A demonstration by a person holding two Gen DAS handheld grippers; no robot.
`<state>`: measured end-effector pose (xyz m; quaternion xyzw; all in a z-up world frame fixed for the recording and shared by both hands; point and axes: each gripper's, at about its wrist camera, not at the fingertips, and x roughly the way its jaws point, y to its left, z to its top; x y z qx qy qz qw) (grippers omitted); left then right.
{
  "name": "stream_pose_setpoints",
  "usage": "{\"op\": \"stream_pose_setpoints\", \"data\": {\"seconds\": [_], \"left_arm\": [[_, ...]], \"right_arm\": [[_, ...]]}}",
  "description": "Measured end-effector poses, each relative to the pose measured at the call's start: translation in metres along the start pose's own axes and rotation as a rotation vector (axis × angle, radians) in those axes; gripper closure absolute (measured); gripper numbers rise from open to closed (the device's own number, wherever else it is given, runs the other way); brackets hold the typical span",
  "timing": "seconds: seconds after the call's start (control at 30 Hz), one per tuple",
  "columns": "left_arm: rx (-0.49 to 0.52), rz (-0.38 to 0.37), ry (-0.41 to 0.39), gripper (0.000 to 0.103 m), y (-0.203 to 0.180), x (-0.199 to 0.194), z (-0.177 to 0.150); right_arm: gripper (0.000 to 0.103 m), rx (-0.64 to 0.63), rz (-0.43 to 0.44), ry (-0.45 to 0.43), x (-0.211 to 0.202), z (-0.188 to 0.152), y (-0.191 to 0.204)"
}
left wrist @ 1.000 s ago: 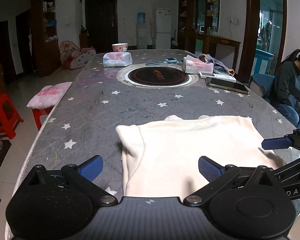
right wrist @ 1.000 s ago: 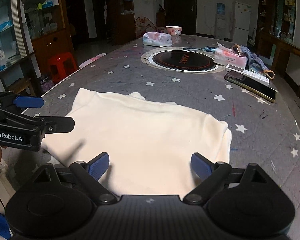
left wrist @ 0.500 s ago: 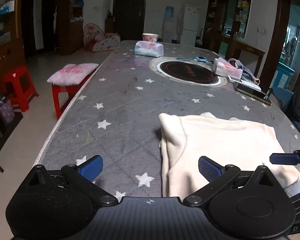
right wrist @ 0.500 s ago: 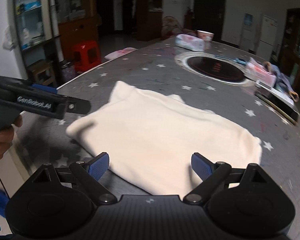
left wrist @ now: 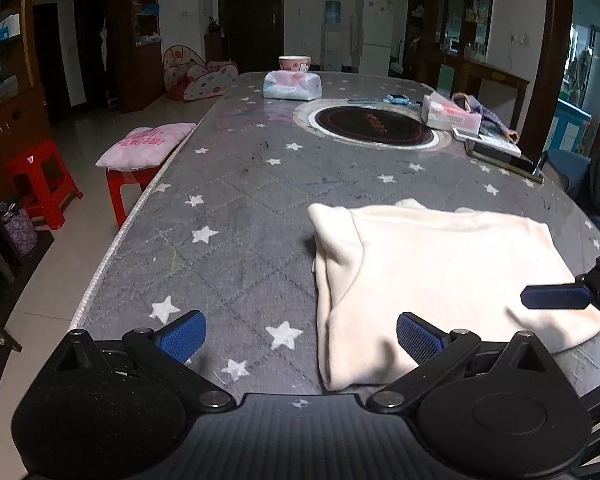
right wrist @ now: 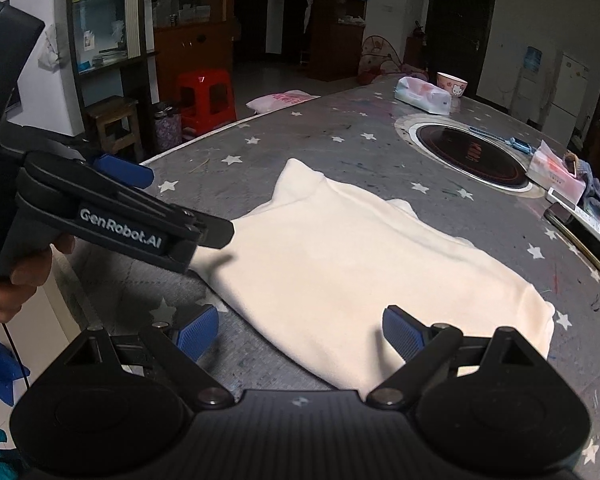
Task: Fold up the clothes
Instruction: 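Move both open grippers to the side edge of the folded cream shirt, then grasp the shirt edge with the left gripper while the right gripper grasps beside it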
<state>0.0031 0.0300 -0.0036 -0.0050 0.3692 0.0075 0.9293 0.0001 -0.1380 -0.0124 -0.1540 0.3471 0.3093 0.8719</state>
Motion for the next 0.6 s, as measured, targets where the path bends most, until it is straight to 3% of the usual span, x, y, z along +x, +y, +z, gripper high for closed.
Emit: {"op": "stream_pose_setpoints", "data": {"seconds": [0.37,0.6], "left_arm": [[-0.008,0.015,0.017,0.000,0.006,0.004,0.002],[-0.064,0.021,0.011,0.000,0.024,0.009,0.010]], "right_arm": [[0.017,-0.095,0.021,0.005,0.007,0.006,0.020],[0.034,-0.160,0.032,0.007,0.016,0.013,0.036]]}}
